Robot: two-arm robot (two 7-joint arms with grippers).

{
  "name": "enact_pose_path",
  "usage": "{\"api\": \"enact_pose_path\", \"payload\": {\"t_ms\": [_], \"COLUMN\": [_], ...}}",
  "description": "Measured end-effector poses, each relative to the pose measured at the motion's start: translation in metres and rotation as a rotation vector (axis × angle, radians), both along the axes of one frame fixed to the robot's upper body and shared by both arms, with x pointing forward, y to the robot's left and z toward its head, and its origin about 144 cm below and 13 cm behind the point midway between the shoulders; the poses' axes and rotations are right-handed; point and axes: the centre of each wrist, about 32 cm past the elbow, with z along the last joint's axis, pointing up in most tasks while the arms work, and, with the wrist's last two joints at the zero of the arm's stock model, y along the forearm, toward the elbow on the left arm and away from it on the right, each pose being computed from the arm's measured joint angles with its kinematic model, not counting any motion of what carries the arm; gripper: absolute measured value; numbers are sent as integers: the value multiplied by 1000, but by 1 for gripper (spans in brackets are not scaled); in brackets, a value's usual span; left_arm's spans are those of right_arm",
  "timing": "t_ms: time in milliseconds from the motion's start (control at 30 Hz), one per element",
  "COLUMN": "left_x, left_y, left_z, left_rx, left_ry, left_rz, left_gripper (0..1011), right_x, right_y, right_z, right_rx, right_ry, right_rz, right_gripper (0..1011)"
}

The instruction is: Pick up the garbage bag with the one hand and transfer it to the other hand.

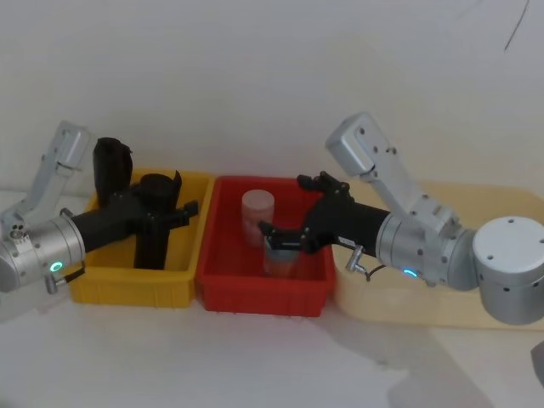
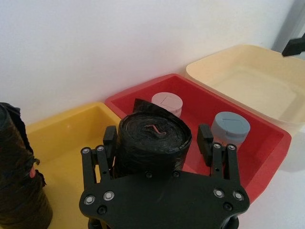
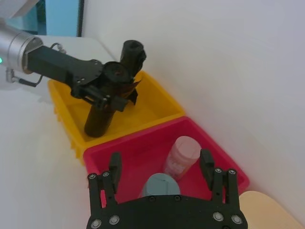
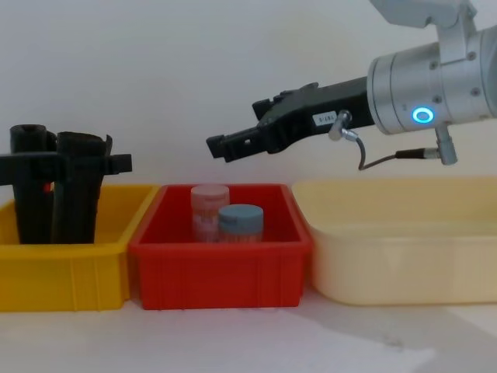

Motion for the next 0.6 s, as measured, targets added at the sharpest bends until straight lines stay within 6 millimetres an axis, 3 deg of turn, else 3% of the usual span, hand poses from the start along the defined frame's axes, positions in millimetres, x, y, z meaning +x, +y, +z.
{"api": "enact_pose_path", "payload": {"t_ms": [600], "left_x": [3], "left_y": [0], "left_z": [0], "left_rx": [2], "left_ry": [8], "left_rz": [-16], "left_gripper": [1001], "right_x": [6], "right_y": [13], "right_z": [-12], "right_rx": [-38], "right_ry": [36], "right_rz": [21], "right_gripper": [1000]}}
